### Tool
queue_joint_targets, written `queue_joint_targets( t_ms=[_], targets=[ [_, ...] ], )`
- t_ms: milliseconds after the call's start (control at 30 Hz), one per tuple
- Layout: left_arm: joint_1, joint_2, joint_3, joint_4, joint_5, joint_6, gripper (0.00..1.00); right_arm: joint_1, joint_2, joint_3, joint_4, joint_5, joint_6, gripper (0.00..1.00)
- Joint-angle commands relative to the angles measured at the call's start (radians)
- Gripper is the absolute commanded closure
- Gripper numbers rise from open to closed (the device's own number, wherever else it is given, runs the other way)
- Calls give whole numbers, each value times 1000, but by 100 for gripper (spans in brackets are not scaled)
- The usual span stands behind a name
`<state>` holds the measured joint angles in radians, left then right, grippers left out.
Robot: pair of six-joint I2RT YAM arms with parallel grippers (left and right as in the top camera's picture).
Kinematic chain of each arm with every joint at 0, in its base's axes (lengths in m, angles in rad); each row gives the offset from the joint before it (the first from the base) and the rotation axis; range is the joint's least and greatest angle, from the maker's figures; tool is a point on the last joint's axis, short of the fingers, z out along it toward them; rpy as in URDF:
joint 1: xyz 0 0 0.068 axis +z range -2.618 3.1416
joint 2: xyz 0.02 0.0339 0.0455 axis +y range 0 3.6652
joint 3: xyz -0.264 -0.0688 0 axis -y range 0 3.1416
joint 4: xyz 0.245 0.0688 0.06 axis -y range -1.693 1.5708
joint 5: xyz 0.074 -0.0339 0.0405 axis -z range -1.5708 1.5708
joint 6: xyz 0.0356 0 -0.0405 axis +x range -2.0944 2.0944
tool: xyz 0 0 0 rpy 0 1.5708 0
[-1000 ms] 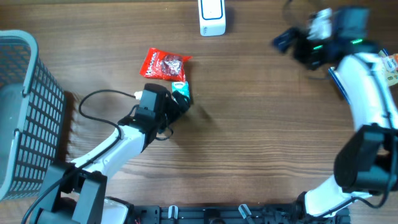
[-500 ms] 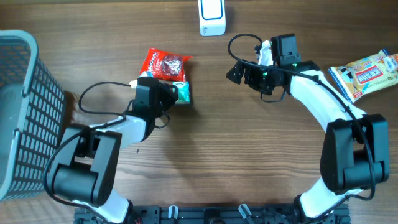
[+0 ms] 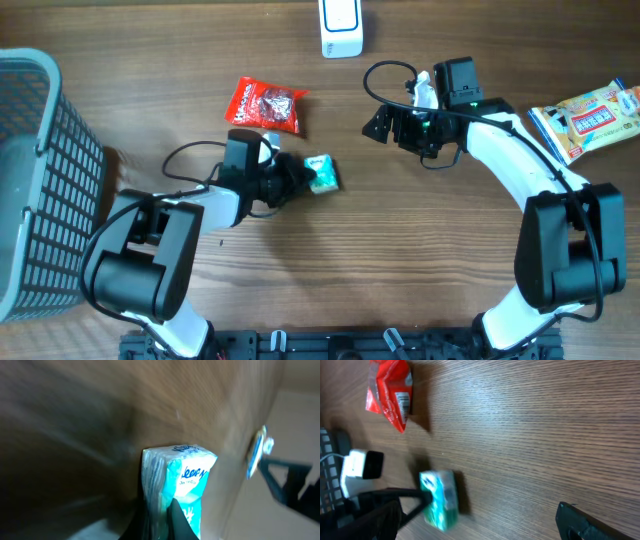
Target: Scan the item barcode
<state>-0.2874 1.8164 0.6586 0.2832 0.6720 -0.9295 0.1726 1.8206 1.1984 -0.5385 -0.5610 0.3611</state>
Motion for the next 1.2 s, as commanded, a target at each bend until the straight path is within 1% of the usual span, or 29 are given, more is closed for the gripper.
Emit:
queue_joint_targets(
  t_ms=[0,33,100,167,200,233,300,333,367,400,433,467,567,633,667,700,767,800,867,933,967,1000,1067,1100,1167],
  targets=[
    [-31,18,-11,-5,127,5,23,30,7,-18,3,-35,-19,0],
    [-29,18,-11,-7,96,6,0,53,7,-32,14,-35,-18,0],
    [-13,18,-11,-7,29,5,0,84,9,-53,35,-32,-10,0],
    [12,18,-11,-8,-29,5,0,118,13,-92,56,34,101,1],
    [21,18,-11,-14,-51,5,0,128,18,-105,60,52,135,0],
    [31,18,-11,-32,-90,5,0,142,29,-121,69,60,168,0],
    [51,18,-11,-102,-197,4,0,175,55,-159,111,60,224,3],
    [60,18,-11,-158,-282,-4,0,193,69,-178,139,60,247,7],
    [66,18,-11,-192,-322,-50,0,204,77,-184,155,54,260,12],
    [69,18,-11,-202,-326,-62,0,212,84,-184,166,43,277,18],
    [72,18,-11,-206,-328,-78,0,218,90,-184,180,29,298,30],
    [74,18,-11,-210,-337,-88,0,225,94,-184,192,21,313,34],
    [89,18,-11,-271,-409,-236,0,249,104,-184,209,22,323,35],
    [100,18,-11,-293,-431,-283,0,268,107,-184,214,23,341,35],
    [103,18,-11,-296,-438,-283,0,277,107,-184,214,34,352,36],
    [103,18,-11,-301,-447,-284,0,286,107,-184,218,47,357,41],
    [103,18,-11,-298,-459,-284,1,295,107,-184,218,76,375,43],
    [103,18,-11,-294,-471,-284,1,294,107,-184,219,79,375,46],
    [103,18,-11,-291,-484,-284,1,294,107,-184,218,83,375,65],
    [103,18,-11,-292,-484,-283,0,294,106,-184,220,83,371,78],
    [103,18,-11,-294,-484,-283,0,292,106,-183,220,82,369,79],
    [103,18,-11,-298,-484,-283,0,287,106,-183,225,63,345,80],
    [103,18,-11,-299,-483,-283,0,260,106,-182,229,-5,297,92],
    [103,18,-11,-299,-483,-283,0,240,106,-182,232,-56,270,96],
    [103,18,-11,-299,-483,-283,0,184,106,-181,234,-192,215,96]
  ],
)
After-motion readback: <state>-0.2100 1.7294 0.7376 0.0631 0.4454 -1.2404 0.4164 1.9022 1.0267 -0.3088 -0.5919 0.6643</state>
